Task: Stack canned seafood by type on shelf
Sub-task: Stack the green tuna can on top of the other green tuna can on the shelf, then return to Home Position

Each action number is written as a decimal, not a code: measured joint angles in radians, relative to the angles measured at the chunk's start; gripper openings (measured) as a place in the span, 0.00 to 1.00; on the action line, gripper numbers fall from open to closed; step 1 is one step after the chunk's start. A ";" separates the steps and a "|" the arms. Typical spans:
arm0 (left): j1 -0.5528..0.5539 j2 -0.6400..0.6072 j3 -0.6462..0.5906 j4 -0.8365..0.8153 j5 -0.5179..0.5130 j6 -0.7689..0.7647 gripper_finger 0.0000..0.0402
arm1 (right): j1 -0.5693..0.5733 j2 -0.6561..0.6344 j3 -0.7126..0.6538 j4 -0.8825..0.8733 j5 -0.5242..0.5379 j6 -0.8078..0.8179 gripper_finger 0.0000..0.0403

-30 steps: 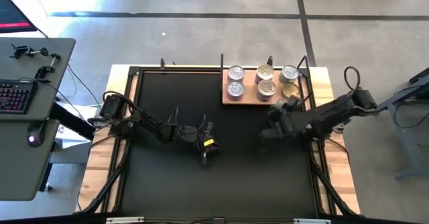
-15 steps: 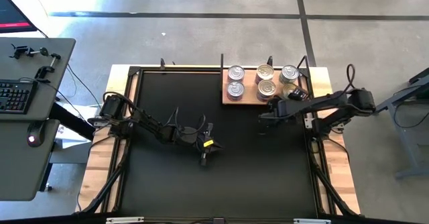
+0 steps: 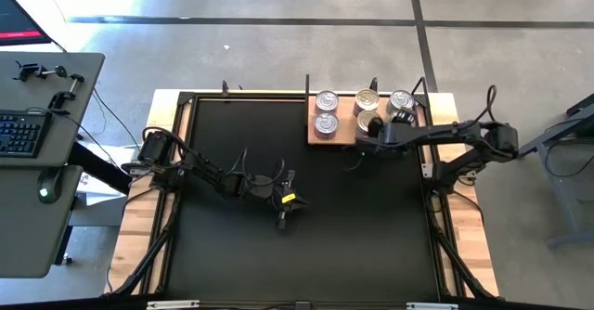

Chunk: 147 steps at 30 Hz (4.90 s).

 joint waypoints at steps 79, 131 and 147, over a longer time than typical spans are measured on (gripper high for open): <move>0.017 -0.002 -0.005 0.087 0.003 -0.249 0.03 | 0.572 -1.426 -0.709 1.116 -0.777 -0.305 0.53; 0.175 -1.256 -0.694 -0.350 0.011 -0.252 0.00 | 0.572 -1.415 -0.826 1.221 -0.933 -0.200 0.02; 0.173 -1.829 -0.693 -0.895 0.051 -0.159 0.00 | 0.571 -1.415 -0.826 1.219 -0.942 -0.189 0.02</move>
